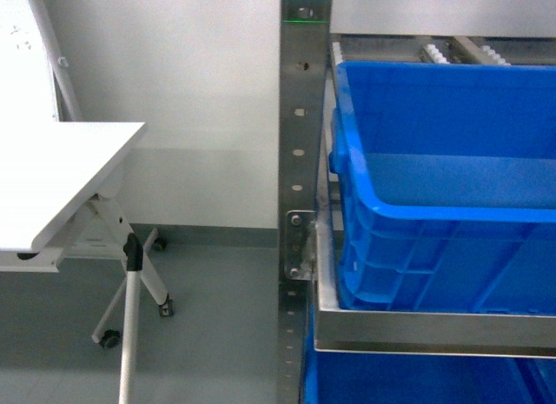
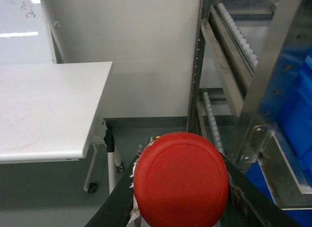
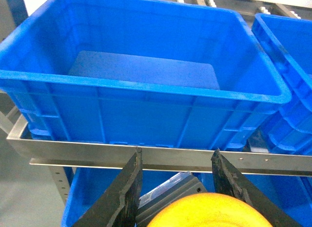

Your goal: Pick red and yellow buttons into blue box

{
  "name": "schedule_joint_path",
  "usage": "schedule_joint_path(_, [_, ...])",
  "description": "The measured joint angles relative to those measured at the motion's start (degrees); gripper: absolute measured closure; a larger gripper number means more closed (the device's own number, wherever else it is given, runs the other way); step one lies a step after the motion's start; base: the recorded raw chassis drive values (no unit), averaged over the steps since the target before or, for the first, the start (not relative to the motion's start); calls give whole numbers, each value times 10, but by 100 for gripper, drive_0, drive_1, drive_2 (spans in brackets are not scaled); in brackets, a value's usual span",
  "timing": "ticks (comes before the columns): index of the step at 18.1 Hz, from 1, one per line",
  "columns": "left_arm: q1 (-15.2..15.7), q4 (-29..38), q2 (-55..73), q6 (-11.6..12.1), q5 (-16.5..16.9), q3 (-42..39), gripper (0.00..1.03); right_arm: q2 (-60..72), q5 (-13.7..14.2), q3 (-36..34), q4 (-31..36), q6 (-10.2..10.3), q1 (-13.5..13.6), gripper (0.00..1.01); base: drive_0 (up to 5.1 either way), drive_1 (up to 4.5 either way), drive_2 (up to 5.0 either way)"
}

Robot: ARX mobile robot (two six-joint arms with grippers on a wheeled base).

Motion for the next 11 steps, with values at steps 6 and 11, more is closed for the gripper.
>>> schedule_joint_path(6, [0,-1,0,0,0,0,71,0,0,0,0,0,0,63,507,-234,-234])
schedule_joint_path(11, [0,0,0,0,0,0,71,0,0,0,0,0,0,63,510,-231,-231])
